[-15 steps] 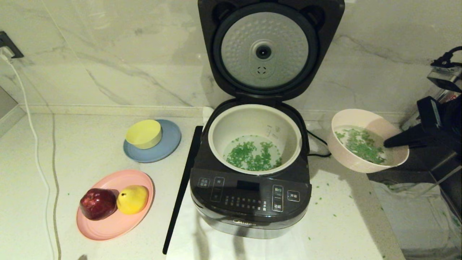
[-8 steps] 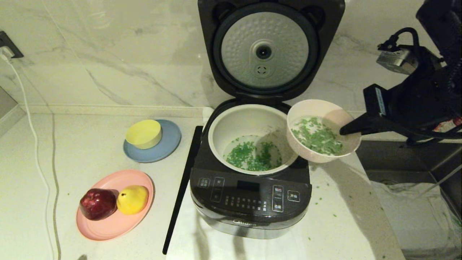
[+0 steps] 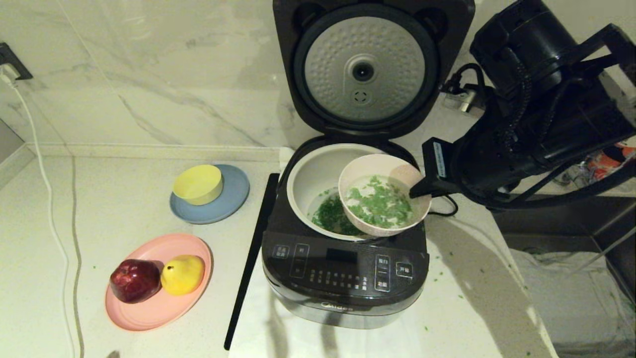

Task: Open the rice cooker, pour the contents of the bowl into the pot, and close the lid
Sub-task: Pour the water from the bowl into the rice cooker

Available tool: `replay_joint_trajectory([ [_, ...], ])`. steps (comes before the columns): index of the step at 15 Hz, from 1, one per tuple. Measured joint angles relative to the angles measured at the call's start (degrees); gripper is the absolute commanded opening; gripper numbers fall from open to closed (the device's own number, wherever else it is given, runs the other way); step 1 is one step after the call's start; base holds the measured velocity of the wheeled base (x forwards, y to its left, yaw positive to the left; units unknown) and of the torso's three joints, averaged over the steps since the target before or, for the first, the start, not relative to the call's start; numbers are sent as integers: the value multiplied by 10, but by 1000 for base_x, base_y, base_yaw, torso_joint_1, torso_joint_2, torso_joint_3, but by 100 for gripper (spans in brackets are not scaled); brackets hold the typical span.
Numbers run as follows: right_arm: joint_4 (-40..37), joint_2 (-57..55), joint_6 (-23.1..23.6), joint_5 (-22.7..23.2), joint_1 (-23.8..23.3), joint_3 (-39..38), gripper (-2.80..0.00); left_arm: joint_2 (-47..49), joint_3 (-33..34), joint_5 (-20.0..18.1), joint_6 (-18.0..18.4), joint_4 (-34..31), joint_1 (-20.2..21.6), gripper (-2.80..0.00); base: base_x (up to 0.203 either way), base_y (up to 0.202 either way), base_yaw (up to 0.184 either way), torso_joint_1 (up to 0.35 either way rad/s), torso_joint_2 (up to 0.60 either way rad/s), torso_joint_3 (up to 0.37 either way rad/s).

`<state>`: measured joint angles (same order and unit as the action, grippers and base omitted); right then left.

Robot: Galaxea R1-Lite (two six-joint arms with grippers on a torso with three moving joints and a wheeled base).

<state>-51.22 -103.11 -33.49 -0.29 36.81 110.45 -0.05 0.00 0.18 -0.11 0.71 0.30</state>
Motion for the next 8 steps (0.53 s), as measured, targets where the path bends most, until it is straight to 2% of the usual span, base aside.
replay_joint_trajectory([
  [8,34,-37,0,-20,11,1,-280,0,0,0,0,0,0,-280,0,0,0,0,0,0],
])
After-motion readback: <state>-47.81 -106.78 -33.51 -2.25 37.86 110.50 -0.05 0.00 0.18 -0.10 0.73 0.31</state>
